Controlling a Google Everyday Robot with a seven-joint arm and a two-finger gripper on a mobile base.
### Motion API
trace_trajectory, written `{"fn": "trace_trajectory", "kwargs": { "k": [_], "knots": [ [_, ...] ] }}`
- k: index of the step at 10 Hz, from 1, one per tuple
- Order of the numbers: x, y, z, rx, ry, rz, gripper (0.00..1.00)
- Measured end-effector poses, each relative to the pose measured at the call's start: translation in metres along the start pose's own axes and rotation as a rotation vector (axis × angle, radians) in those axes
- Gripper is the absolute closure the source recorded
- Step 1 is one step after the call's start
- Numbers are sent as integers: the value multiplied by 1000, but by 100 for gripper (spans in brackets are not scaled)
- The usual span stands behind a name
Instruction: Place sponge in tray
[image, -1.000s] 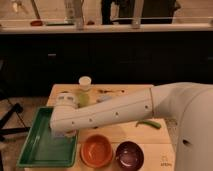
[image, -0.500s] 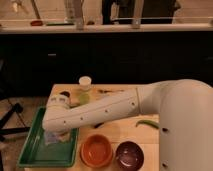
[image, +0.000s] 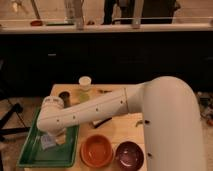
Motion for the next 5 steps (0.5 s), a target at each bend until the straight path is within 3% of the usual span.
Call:
{"fn": "trace_trajectory", "kwargs": {
  "k": [5],
  "knots": [
    [6,-16,28,-60,-4,9,100]
  ]
}}
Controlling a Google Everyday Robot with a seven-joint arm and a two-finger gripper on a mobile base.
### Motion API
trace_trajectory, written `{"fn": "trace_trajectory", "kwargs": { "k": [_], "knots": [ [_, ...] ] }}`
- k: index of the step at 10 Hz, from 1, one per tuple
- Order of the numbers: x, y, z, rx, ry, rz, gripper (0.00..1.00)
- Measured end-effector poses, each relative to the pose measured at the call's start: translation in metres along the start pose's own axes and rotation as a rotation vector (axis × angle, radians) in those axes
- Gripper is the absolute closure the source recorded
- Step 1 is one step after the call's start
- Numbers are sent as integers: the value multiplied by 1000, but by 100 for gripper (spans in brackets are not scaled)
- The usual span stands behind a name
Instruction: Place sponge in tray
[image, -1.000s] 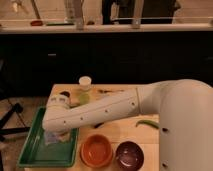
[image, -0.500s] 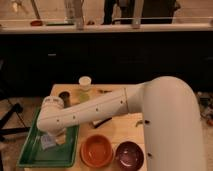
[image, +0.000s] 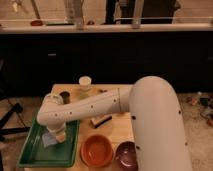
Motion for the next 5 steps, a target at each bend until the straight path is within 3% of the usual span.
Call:
{"fn": "trace_trajectory", "kwargs": {
  "k": [5],
  "knots": [
    [8,-10,17,-41,-61,35,98]
  ]
}}
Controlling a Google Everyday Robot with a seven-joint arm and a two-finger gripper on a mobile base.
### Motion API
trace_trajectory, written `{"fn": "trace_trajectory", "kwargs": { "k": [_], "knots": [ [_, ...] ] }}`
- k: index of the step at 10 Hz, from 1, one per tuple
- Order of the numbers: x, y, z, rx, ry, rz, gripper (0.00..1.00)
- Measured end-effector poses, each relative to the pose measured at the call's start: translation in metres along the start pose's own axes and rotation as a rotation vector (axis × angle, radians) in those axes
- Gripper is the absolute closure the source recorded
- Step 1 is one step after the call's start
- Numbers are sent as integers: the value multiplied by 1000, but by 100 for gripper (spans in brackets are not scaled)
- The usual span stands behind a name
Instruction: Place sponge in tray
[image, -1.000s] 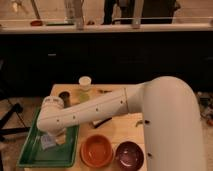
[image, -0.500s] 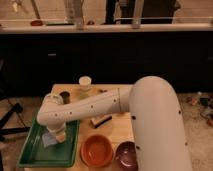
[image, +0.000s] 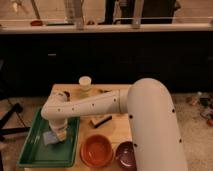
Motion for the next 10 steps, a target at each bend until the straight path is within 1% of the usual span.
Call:
{"fn": "trace_trajectory", "kwargs": {
  "k": [2,3,5,7,10],
  "knots": [
    [1,-1,1,-5,-1,3,95],
    [1,-1,1,-5,-1,3,88],
    [1,-1,1,-5,-1,3,71],
    [1,-1,1,-5,-1,3,48],
    [1,-1,1,-5,-1,2,22]
  ]
}}
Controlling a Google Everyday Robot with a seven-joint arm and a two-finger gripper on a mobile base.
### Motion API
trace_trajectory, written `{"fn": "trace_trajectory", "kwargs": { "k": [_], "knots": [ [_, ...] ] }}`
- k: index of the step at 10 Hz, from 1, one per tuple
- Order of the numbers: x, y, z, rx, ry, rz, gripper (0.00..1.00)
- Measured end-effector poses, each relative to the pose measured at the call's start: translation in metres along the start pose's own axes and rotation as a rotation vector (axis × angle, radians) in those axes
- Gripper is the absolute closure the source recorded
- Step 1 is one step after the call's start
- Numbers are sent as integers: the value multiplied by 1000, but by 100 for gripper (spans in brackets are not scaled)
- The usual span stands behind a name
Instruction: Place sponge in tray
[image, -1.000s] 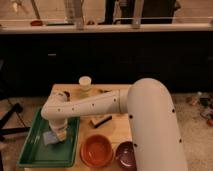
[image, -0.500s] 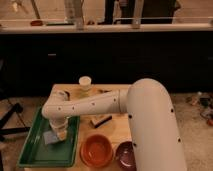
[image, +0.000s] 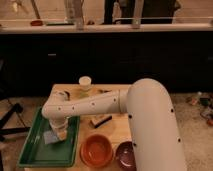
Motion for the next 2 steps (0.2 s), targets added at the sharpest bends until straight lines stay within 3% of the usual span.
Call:
{"fn": "trace_trajectory", "kwargs": {
  "k": [2],
  "knots": [
    [0,0,0,0,0,0,20]
  ]
}}
